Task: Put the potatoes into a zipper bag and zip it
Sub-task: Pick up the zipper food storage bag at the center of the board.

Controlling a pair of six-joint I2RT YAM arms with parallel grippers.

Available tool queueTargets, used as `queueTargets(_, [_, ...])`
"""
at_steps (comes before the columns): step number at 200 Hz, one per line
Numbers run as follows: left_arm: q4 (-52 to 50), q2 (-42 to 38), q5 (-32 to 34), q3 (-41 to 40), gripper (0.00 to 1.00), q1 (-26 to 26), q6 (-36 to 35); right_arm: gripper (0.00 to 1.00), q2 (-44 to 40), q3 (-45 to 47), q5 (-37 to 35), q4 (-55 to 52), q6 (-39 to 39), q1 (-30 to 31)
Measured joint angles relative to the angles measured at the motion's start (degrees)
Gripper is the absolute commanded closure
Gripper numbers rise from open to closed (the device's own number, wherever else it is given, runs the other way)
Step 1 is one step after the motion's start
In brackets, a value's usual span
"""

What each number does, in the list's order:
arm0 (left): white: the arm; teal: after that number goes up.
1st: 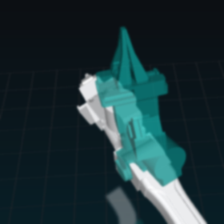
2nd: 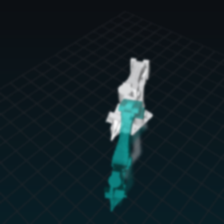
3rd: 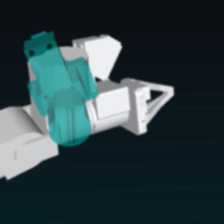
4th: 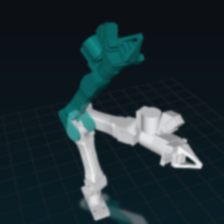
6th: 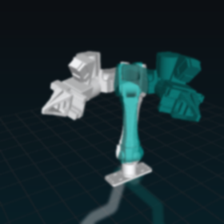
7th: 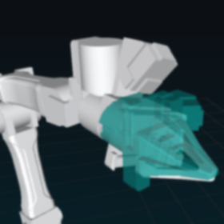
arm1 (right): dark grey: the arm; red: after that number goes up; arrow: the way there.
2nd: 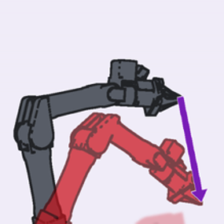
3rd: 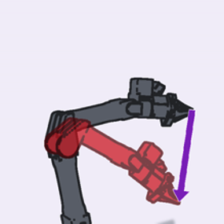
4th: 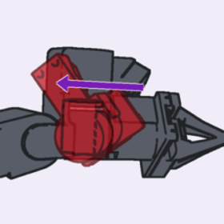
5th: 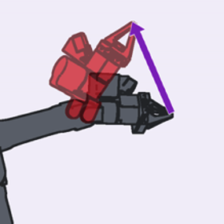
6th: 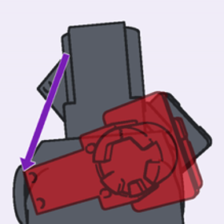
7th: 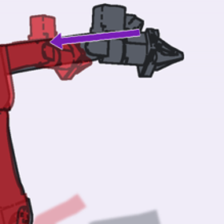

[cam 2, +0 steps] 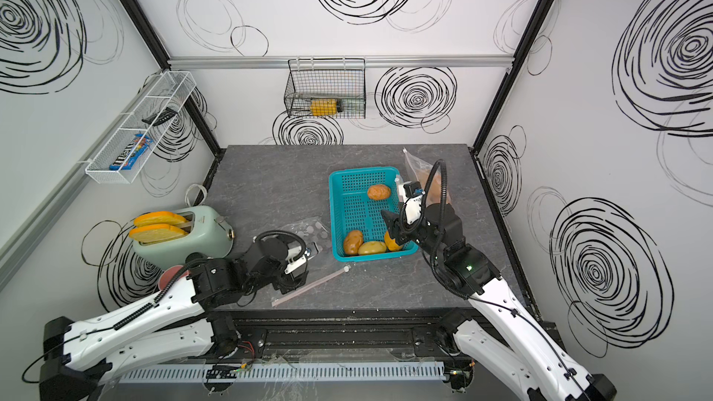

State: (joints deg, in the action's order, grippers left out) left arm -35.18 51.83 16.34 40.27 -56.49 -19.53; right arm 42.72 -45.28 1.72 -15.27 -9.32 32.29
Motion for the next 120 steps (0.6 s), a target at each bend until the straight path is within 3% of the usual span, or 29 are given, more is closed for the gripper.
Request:
queueTargets(48, [-0.6, 6.5, -1.2, -6.0, 0.02, -8.3, 0.5, 0.41, -0.9, 1.0, 0.1, 2.1, -0.4, 0.6])
queueTargets(90, [2.2, 16.2, 2.0, -8.1, 0.13, -8.4, 2.0, 0.41, -3.6, 3.4, -0.4, 2.8, -0.3, 2.4])
queueTargets(120, [3.9, 17.0, 3.3, -8.3, 0.18, -7.5, 2.4, 0.41, -4.6, 4.7, -2.1, 3.5, 0.3, 3.5])
